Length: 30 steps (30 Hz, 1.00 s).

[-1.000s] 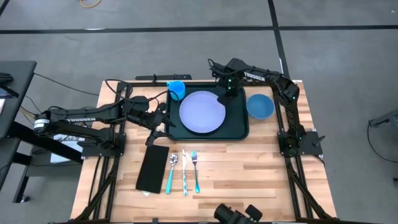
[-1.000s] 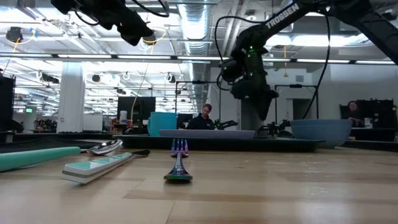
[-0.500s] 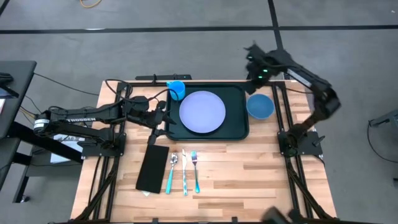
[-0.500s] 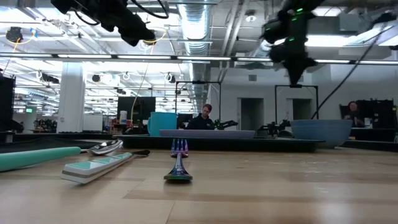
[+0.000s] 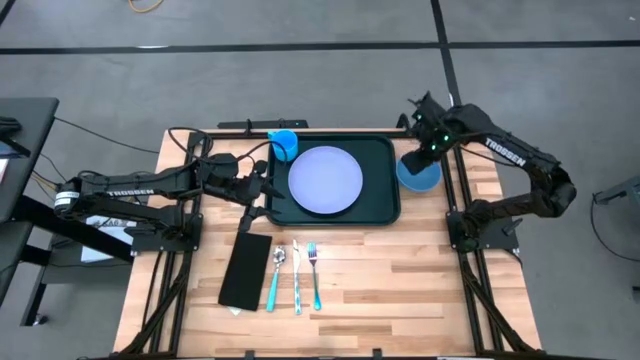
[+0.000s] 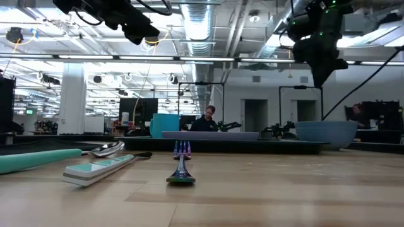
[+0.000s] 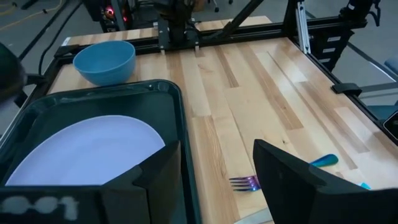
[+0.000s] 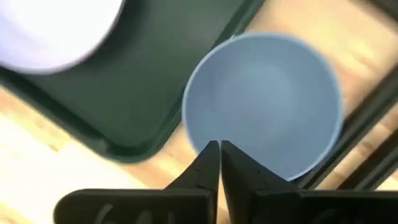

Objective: Set up tray
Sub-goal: Put the bowl on top of the purple plate

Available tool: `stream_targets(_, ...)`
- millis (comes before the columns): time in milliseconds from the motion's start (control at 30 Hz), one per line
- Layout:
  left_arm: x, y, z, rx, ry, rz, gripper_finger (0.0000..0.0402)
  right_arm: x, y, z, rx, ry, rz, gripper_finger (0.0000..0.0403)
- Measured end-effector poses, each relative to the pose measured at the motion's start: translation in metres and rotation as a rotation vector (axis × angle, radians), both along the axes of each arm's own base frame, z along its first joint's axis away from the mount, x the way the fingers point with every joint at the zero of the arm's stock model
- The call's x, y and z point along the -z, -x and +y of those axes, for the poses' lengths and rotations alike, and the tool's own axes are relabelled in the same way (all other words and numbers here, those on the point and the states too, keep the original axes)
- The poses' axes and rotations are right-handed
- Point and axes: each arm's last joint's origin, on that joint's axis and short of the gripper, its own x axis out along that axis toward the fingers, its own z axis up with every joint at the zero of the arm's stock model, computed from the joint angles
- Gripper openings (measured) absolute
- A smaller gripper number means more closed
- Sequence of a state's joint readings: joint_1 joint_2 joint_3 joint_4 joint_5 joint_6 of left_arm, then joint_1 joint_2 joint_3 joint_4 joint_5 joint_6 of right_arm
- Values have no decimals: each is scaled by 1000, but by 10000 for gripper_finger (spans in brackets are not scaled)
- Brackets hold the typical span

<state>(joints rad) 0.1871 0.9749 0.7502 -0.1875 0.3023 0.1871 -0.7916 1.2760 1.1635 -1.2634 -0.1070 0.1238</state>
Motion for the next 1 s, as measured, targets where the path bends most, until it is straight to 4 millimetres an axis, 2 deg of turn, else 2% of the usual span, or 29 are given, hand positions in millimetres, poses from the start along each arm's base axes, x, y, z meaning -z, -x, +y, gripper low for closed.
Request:
stream_targets(300, 0, 0, 0, 0, 0, 1, 192, 25, -33, 36, -228, -70, 89, 106)
stream_targets(467, 0, 0, 0, 3, 1, 1, 192, 31, -46, 50, -313, 2, 172, 161)
stream_targets(567, 0, 0, 0, 3, 1, 1, 192, 33, -52, 54, -339, 40, 188, 182)
stream_targets(800, 0, 0, 0, 2, 2, 3, 192, 38, -58, 49, -303, 63, 181, 183)
stream_targets(1000, 0, 0, 0, 6, 4, 5, 192, 62, -61, 44, -316, 24, 238, 169)
